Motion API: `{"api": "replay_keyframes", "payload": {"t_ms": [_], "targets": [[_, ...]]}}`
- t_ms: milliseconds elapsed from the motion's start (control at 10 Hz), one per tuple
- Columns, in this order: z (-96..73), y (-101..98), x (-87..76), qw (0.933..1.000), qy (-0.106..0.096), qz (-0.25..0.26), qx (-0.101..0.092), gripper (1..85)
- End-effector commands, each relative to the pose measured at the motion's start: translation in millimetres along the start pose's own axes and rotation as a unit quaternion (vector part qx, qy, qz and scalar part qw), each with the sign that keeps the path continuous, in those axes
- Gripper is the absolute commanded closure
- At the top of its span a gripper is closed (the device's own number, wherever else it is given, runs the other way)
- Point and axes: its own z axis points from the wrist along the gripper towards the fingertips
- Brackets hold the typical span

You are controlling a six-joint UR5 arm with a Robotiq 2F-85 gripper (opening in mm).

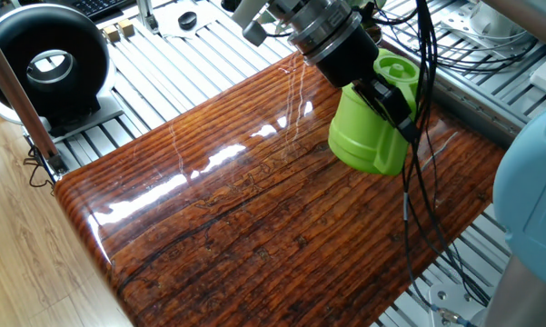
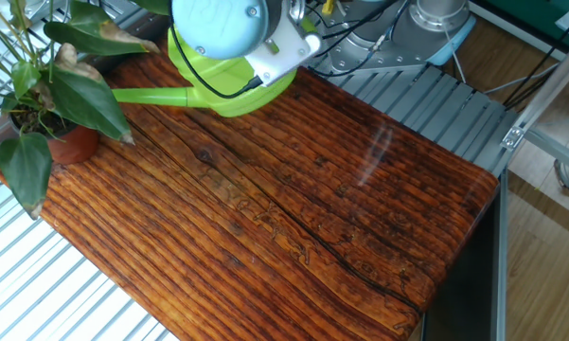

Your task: Water the plant

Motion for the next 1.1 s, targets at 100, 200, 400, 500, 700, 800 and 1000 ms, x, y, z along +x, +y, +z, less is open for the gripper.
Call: {"api": "replay_keyframes", "payload": {"t_ms": [100, 200, 400, 500, 700, 800, 1000], "targets": [[0.6, 6.0, 8.7, 1.0000, 0.000, -0.006, -0.004, 84.3], [1.0, 7.0, 15.3, 0.9999, 0.000, -0.012, -0.006, 84.3], [1.3, 8.1, 23.7, 0.9998, 0.002, -0.017, -0.007, 84.3], [1.7, 9.9, 24.9, 0.9998, 0.002, -0.017, -0.008, 84.3], [1.0, 16.4, 26.0, 0.9998, 0.001, -0.015, -0.010, 84.3], [0.9, 17.8, 26.8, 0.9998, 0.000, -0.016, -0.011, 84.3], [1.3, 17.2, 29.0, 0.9998, -0.001, -0.019, -0.010, 84.3]]}}
